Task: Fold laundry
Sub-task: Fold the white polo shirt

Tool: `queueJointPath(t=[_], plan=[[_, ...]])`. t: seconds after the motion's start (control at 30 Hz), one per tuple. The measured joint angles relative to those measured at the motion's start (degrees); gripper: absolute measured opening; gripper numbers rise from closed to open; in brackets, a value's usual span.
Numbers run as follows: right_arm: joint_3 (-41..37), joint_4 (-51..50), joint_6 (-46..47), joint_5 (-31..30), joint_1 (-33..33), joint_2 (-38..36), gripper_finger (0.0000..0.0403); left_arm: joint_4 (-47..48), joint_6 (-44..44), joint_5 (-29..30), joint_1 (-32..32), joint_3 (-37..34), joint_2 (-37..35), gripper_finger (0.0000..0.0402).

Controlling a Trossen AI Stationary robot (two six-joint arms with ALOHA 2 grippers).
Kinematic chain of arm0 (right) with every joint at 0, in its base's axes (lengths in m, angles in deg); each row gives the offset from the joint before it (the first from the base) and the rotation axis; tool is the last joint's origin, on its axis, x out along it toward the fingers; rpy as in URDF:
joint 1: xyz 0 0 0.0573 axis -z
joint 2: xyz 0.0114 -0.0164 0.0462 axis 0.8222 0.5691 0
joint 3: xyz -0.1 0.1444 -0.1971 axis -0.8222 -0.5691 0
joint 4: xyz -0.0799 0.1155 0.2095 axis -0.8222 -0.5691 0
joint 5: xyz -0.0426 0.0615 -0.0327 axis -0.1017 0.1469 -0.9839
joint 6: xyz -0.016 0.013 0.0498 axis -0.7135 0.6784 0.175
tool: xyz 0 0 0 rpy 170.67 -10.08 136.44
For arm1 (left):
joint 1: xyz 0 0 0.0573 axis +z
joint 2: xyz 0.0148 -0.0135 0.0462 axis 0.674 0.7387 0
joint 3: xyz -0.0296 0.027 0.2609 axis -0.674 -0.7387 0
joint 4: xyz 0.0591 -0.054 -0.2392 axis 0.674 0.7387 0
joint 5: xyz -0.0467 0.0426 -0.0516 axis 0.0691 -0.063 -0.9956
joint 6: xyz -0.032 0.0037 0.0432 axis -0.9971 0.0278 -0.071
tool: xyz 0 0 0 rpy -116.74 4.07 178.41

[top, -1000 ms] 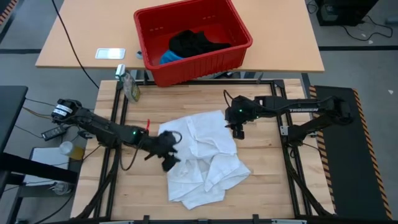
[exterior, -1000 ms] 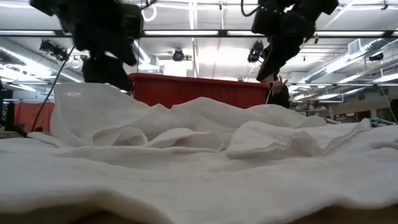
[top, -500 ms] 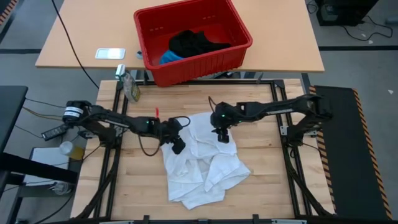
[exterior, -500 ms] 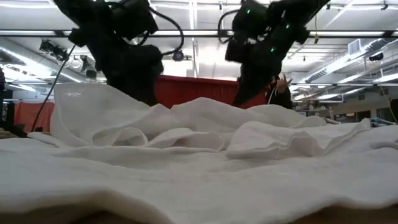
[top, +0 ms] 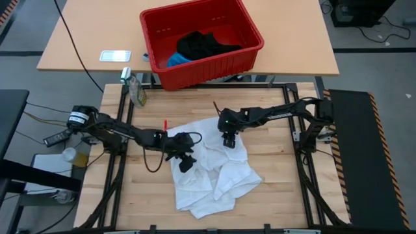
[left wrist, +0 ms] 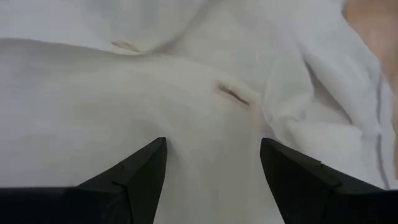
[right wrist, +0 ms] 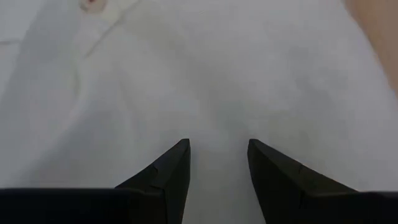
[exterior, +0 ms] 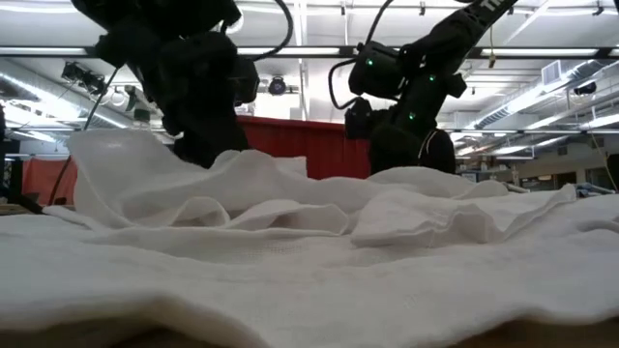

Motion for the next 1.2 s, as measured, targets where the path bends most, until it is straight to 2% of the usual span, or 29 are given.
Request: queueJointPath(t=[0.13,0.5,0.6,0.8,1.07,1.2], plan=[[0.0,0.0,1.9,-1.7,0.4,-0.2,0.0169,-3.0,-0.3,0.0,-2.9,0.0,0.0,0.0263],[0.0,0.0,2.2,0.4,1.0,-0.2,0.0157,-3.8,-3.4,-0.5,-11.9,0.0,0.4,0.0263],[0.0,-0.1,2.2,0.6,1.1,-0.3,0.0157,-5.6,-2.5,-2.8,-13.4,-0.1,0.6,0.0263],[0.0,-0.4,3.4,1.2,1.2,-0.3,0.0157,-11.1,-3.6,-9.4,-12.5,0.0,-1.9,0.0263],[5.4,-8.7,1.7,1.3,1.8,-2.9,0.0157,-10.5,-6.5,-9.8,-9.7,0.0,-9.0,0.0263],[7.4,-9.5,-0.9,3.6,1.9,-6.3,0.0157,-5.6,-4.3,-9.7,-10.7,0.0,-9.9,0.0263]])
